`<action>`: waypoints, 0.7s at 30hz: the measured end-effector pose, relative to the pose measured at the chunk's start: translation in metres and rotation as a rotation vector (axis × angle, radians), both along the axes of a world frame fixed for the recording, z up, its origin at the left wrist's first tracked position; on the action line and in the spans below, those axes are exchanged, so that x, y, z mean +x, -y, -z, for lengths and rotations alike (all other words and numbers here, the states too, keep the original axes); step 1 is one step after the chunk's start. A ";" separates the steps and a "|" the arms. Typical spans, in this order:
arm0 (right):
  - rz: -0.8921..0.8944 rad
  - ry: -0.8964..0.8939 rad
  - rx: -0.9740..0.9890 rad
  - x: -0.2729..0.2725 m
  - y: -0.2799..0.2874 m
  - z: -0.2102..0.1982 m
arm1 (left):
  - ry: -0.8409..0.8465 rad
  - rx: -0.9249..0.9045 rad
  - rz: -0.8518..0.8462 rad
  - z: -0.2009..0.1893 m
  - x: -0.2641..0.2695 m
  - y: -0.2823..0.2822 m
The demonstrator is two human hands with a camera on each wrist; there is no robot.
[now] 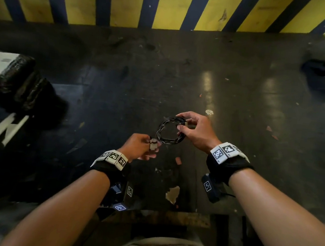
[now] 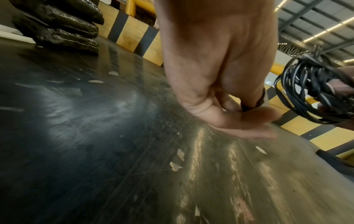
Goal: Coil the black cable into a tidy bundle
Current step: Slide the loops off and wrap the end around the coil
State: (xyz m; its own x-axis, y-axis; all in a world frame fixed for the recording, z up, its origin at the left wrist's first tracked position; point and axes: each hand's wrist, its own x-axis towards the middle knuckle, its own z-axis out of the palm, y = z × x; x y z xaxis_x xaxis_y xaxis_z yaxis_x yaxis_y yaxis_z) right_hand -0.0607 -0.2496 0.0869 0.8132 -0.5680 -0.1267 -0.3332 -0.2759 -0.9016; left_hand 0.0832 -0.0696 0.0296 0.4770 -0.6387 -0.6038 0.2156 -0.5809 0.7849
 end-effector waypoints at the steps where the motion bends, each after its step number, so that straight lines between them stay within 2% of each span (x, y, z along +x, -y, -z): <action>1: 0.004 0.001 0.003 -0.001 -0.004 0.000 | -0.009 -0.001 0.011 0.002 0.000 -0.004; 10: 0.033 -0.018 0.030 -0.012 -0.035 0.003 | -0.015 0.004 0.092 0.008 -0.001 -0.032; 18: 0.005 -0.042 0.092 -0.013 -0.052 -0.001 | -0.331 0.060 0.082 0.001 -0.009 -0.044; 21: 0.008 -0.052 0.072 -0.012 -0.054 0.000 | -0.294 0.072 0.023 0.006 -0.004 -0.049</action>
State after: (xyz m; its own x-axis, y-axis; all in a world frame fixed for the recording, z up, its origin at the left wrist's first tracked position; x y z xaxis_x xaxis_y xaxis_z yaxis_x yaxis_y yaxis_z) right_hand -0.0729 -0.1956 0.0867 0.8000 -0.5623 -0.2093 -0.3820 -0.2083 -0.9004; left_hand 0.0793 -0.0208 0.0236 0.2607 -0.5979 -0.7580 0.4139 -0.6401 0.6473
